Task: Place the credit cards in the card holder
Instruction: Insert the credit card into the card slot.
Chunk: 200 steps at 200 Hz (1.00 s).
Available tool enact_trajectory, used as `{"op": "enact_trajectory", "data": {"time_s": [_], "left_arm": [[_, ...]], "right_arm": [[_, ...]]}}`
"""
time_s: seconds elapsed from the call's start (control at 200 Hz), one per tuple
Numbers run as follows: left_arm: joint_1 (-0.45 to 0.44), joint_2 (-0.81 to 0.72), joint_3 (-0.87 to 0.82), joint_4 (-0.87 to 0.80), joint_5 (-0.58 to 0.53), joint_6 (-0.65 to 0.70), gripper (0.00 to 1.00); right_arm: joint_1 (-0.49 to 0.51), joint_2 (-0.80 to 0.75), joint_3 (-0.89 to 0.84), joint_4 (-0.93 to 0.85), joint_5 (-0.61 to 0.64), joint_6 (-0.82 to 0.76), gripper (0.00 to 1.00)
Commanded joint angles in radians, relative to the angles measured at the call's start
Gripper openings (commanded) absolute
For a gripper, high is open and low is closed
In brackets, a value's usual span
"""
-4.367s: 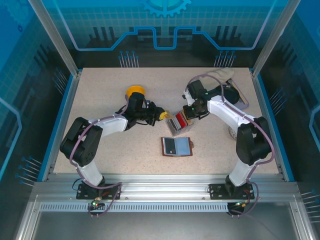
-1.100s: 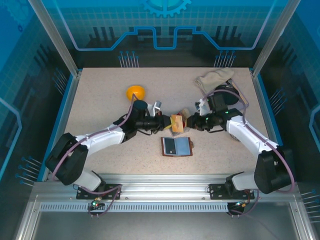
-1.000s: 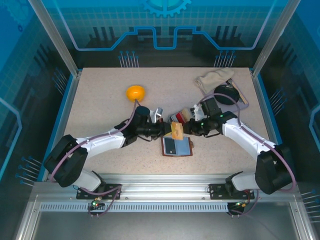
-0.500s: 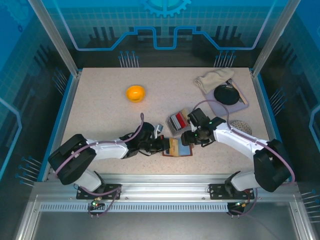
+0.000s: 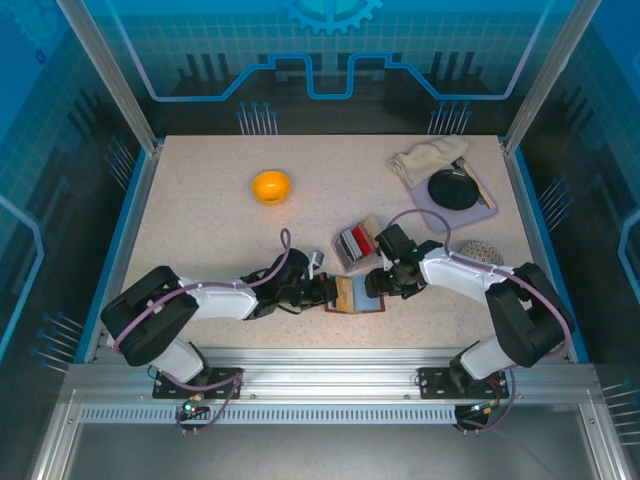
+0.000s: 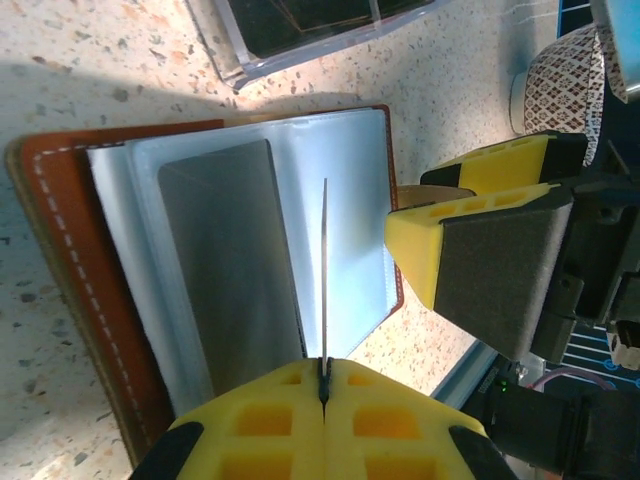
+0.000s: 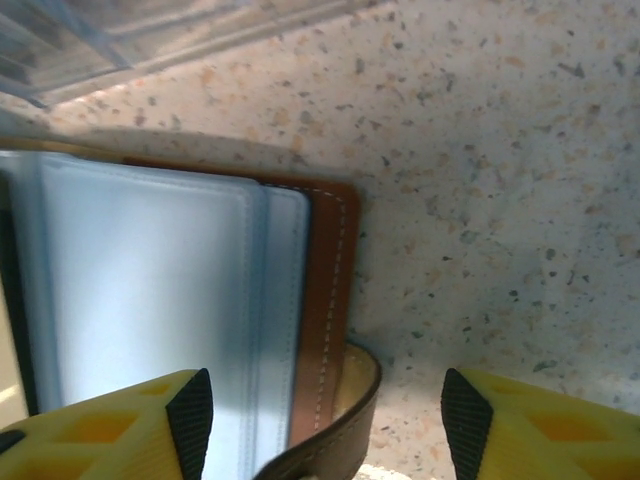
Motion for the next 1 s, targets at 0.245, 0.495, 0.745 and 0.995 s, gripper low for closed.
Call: {"op": "enact_trajectory", "data": {"time_s": [0.245, 0.495, 0.745, 0.995], "left_arm": [[-0.011, 0.128, -0.005, 0.134, -0.002, -0.037, 0.00], [-0.011, 0.159, -0.022, 0.219, 0.002, -0.091, 0.00], [-0.011, 0.195, -0.002, 0.246, -0.003, -0.108, 0.00], [-0.016, 0.223, 0.002, 0.285, -0.028, -0.149, 0.00]], "right_arm": [[-0.019, 0.052, -0.018, 0.045, -0.055, 0.007, 0.41], [-0.019, 0.053, -0.027, 0.050, -0.064, 0.016, 0.33], [-0.023, 0.045, -0.033, 0.052, -0.085, 0.018, 0.32], [-0.030, 0.027, -0.060, 0.079, -0.136, 0.043, 0.29]]}}
